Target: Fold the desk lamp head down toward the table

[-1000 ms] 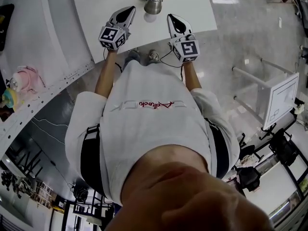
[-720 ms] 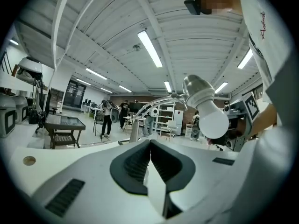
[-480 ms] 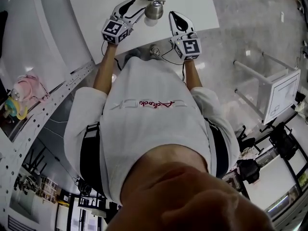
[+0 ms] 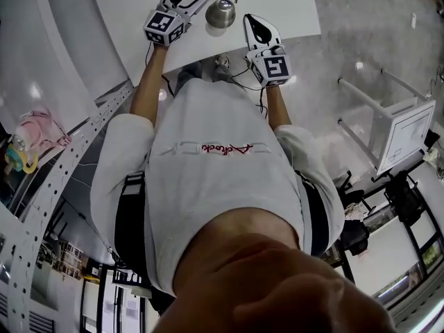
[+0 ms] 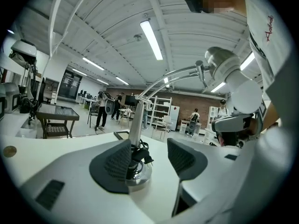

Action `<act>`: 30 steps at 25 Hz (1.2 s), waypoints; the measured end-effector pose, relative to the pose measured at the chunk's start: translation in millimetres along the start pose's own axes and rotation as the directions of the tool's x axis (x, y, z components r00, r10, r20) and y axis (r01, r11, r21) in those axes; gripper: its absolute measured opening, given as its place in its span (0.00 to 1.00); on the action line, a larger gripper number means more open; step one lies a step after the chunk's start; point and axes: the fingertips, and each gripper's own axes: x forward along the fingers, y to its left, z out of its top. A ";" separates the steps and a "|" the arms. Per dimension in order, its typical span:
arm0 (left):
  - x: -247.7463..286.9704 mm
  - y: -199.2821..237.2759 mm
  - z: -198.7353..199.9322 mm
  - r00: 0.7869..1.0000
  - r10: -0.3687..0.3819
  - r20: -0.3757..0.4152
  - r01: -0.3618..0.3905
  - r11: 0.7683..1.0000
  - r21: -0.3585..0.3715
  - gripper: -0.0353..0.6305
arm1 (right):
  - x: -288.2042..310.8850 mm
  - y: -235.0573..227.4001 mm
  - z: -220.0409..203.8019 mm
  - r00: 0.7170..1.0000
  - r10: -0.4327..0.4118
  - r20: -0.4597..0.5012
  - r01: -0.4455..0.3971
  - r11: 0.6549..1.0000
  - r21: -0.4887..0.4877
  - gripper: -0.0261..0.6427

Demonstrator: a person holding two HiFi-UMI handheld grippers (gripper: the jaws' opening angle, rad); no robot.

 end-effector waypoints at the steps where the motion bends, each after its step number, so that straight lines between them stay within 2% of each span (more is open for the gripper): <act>1: 6.7 3.0 0.6 1.000 -0.007 -0.001 0.007 1.000 0.005 0.42 | 0.4 0.5 -0.3 1.000 0.005 -0.004 -0.005 1.000 0.000 0.07; 12: 68.4 29.1 22.0 0.997 -0.070 0.019 0.069 0.997 0.039 0.42 | 6.3 -3.1 -5.3 0.999 0.037 -0.026 -0.037 0.999 -0.001 0.07; 24: 98.6 31.4 39.3 0.990 -0.140 0.012 0.139 0.987 0.079 0.40 | 11.8 -5.1 -5.4 0.999 0.047 -0.026 -0.047 0.999 0.001 0.07; 28: 102.0 26.9 38.9 0.987 -0.164 0.007 0.162 0.983 0.087 0.33 | 14.5 -3.3 -2.1 0.998 0.058 -0.019 -0.058 0.998 -0.004 0.07; 30: 101.9 26.4 39.6 0.986 -0.167 0.007 0.166 0.982 0.089 0.33 | 16.2 -3.4 -0.1 0.998 0.064 -0.014 -0.064 0.998 -0.006 0.07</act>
